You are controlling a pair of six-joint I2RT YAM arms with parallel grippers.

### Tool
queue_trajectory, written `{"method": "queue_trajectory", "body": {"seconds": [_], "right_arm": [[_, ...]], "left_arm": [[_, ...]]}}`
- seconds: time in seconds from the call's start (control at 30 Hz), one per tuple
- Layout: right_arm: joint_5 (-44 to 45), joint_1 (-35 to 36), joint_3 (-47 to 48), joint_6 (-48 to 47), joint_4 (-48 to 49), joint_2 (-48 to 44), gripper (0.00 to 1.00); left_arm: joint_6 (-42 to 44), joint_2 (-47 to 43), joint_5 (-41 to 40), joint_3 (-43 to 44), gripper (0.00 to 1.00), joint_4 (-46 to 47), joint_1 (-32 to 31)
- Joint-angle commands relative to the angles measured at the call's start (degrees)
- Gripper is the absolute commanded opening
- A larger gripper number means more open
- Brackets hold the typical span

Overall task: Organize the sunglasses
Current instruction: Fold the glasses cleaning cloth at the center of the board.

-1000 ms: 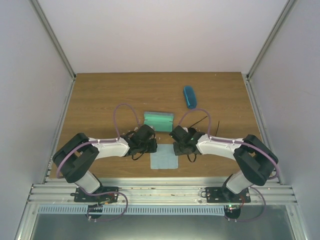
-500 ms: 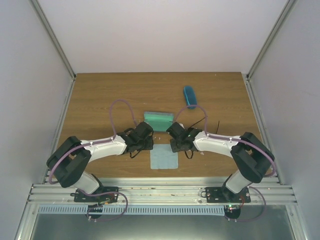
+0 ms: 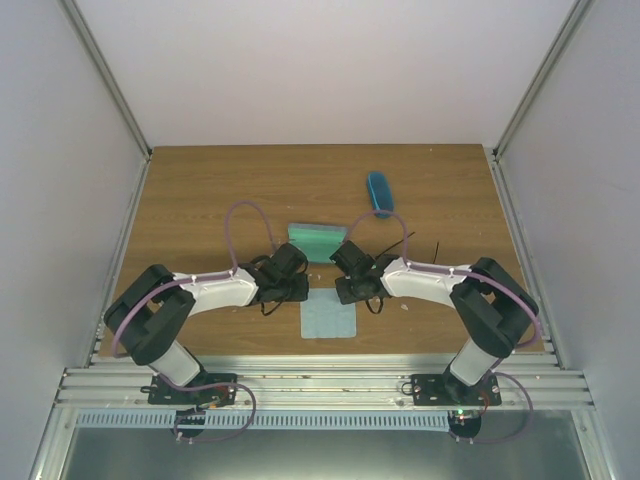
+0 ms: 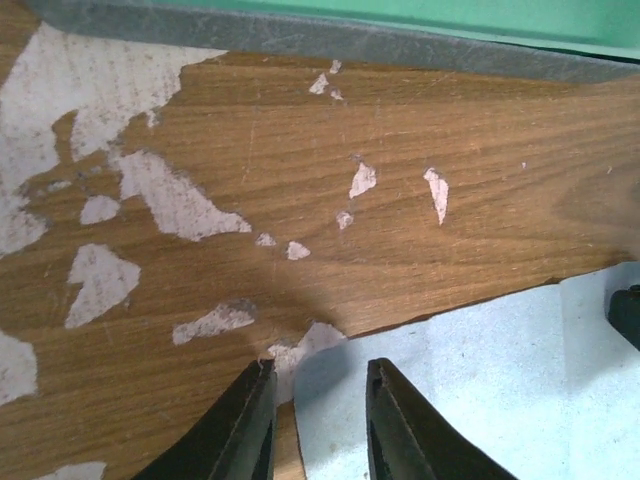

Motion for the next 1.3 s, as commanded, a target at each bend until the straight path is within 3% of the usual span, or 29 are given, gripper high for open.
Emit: {"method": "queue_trajectory", "body": {"seconds": [0.0, 0.17, 0.43, 0.57, 0.73, 1.27], "right_arm": [[-2.7, -0.5, 1.2, -0.9, -0.7, 1.6, 0.2], [-2.3, -0.5, 1.6, -0.9, -0.7, 2.2, 0.09], [-1.7, -0.5, 1.7, -0.4, -0.7, 1.8, 0.01], [-1.7, -0.5, 1.6, -0.5, -0.5, 1.5, 0.01], [-0.7, -0.5, 1.6, -0.4, -0.3, 0.7, 0.01], [-3.2, -0.5, -2.2, -1.1, 3.4, -6.7, 0.0]], "left_arm": [[0.3, 2.2, 2.9, 0.1, 0.26, 0.3, 0.3], [0.2, 2.3, 3.8, 0.3, 0.23, 0.8, 0.3], [0.8, 3.9, 5.1, 1.0, 0.19, 0.3, 0.3], [0.7, 4.2, 4.9, 0.9, 0.14, 0.0, 0.3], [0.8, 3.4, 3.4, 1.1, 0.0, 0.0, 0.3], [8.2, -3.9, 5.7, 0.5, 0.0, 1.8, 0.3]]}}
